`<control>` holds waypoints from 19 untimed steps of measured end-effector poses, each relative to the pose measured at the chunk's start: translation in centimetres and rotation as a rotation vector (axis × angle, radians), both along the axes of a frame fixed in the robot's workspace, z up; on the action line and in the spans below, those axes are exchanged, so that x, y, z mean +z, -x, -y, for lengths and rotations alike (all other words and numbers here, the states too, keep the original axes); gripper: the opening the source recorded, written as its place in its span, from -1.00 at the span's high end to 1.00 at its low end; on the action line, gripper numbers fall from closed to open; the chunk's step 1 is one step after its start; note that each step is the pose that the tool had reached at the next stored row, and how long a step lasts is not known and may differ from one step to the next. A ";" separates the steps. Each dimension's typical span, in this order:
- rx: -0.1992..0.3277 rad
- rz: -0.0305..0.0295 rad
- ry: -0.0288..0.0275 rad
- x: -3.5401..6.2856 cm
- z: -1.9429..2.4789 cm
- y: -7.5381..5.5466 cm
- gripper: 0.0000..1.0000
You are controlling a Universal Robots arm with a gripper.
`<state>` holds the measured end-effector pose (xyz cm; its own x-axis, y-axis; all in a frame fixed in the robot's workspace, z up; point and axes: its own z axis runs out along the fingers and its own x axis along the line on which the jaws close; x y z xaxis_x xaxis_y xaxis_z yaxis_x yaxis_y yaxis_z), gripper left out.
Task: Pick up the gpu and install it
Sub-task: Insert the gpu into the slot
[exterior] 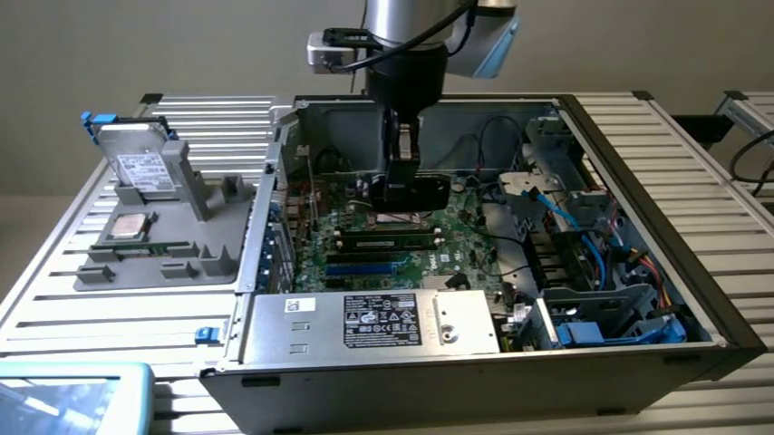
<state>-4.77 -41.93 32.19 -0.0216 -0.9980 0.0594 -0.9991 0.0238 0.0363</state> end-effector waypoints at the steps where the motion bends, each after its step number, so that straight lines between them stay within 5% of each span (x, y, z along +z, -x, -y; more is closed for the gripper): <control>1: 0.000 0.0001 0.0000 -0.18 0.00 0.0 0.44; 9: 0.000 0.0032 -0.0002 -1.59 0.01 0.6 0.44; 19: 0.000 0.0032 -0.0003 -1.94 0.48 1.0 0.44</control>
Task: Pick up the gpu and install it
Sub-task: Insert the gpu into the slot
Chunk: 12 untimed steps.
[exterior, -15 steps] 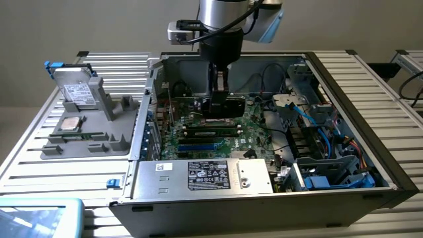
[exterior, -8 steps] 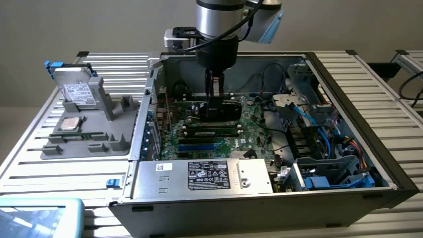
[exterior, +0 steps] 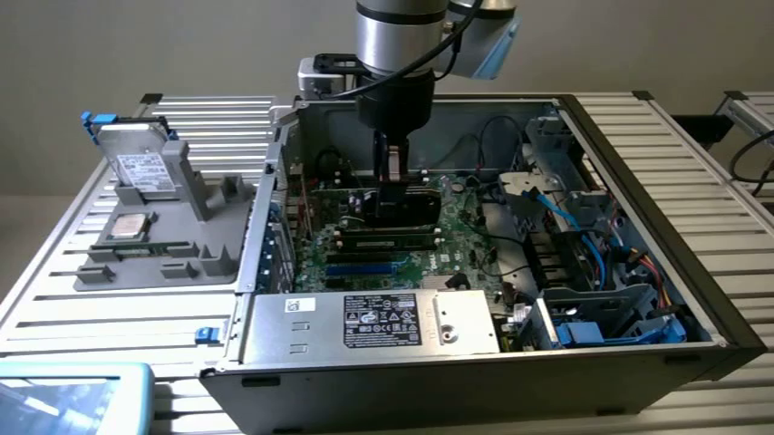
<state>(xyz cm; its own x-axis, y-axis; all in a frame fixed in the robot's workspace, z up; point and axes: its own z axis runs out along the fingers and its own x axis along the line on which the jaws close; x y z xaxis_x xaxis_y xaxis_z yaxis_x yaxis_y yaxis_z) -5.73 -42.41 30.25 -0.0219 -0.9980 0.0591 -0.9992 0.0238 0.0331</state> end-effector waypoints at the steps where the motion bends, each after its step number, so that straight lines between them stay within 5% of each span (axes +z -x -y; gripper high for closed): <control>1: 0.000 -0.0001 0.0001 0.00 0.01 0.0 0.44; 12: 0.000 0.0002 0.0001 -0.04 0.02 0.2 0.44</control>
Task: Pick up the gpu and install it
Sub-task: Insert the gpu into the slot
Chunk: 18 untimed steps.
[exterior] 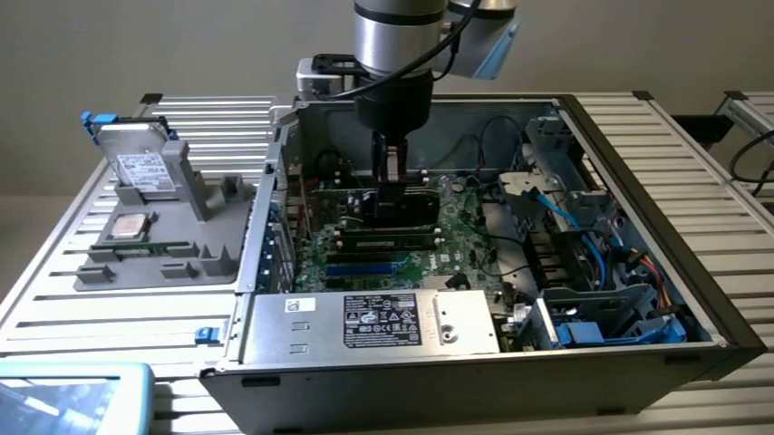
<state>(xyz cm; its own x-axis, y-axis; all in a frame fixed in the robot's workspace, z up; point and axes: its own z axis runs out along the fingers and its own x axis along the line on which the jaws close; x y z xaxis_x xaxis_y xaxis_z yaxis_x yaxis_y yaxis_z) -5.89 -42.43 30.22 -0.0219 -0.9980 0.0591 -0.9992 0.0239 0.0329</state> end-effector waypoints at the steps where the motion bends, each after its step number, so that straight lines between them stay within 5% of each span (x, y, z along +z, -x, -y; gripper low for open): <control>1: 0.000 0.0000 0.0000 -0.01 0.00 0.1 0.44; 5: 0.000 0.0001 -0.0001 -0.22 0.23 0.1 0.44; 18: 0.000 0.0000 0.0000 -1.62 2.01 0.2 0.44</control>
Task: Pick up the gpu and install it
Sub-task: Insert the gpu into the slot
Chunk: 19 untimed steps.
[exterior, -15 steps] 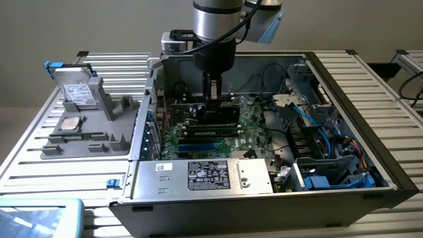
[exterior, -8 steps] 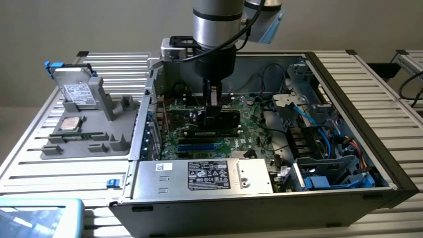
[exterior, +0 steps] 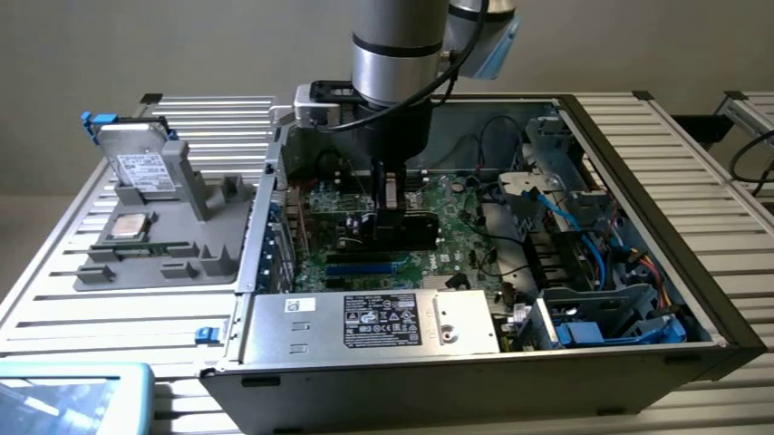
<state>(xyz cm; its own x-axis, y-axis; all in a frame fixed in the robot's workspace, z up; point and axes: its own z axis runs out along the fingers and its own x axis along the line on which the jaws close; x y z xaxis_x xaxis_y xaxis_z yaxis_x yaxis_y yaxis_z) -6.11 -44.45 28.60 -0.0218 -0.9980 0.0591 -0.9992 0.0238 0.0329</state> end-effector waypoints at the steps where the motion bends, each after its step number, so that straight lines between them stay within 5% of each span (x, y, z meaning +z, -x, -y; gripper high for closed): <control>1: 0.000 -0.0001 0.0001 -0.18 0.05 0.0 0.44; 11: 0.000 -0.0010 -0.0017 -1.24 0.23 0.8 0.44; 19: 0.000 -0.0013 -0.0132 -1.97 0.45 1.2 0.44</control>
